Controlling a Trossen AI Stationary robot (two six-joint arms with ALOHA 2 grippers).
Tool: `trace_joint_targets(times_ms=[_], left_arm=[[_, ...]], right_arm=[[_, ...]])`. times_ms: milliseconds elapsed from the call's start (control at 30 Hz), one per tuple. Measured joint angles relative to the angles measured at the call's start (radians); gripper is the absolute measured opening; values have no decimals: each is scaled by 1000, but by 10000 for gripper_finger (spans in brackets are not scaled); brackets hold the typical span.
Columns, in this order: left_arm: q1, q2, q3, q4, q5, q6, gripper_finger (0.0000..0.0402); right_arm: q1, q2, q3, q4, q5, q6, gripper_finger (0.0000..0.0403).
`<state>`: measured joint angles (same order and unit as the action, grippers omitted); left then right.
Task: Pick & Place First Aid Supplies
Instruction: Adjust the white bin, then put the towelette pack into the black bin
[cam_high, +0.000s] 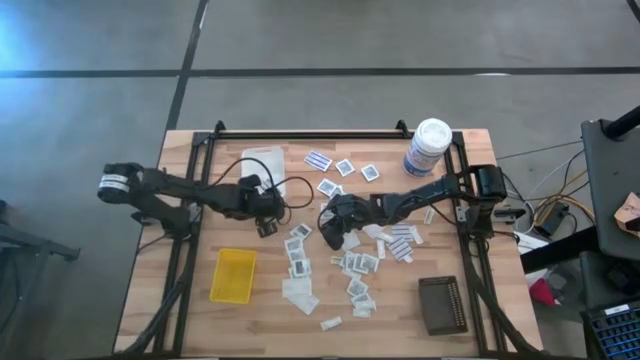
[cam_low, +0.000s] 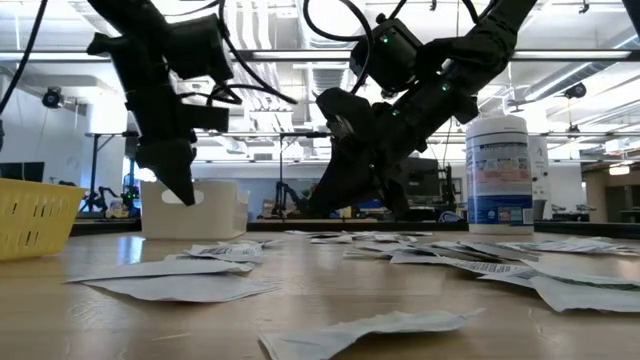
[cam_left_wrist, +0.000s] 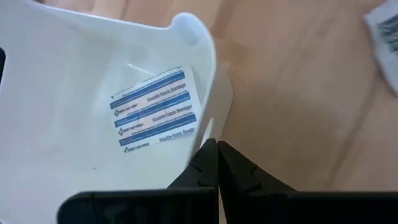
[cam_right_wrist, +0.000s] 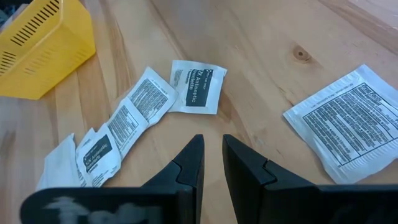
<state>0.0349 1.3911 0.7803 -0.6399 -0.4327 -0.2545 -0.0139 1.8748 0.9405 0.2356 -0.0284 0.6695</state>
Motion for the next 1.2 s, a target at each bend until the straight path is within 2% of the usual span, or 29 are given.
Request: trace_joint_targets(times_ms=[433, 667, 900, 1067, 1200], left_arm=[[90, 0, 0, -54, -41, 51, 0], [91, -9, 0, -51, -61, 74, 0], [23, -67, 18, -53, -57, 62, 0], [-82, -131, 45, -39, -49, 43, 0], [-172, -164, 37, 54, -48, 12, 0]], right_arm=[[0, 0, 0, 0, 0, -1, 57], [0, 0, -1, 0, 0, -1, 57], [0, 0, -1, 0, -1, 0, 57], [0, 0, 0, 0, -2, 8, 57], [0, -1, 8, 1, -2, 30, 57]])
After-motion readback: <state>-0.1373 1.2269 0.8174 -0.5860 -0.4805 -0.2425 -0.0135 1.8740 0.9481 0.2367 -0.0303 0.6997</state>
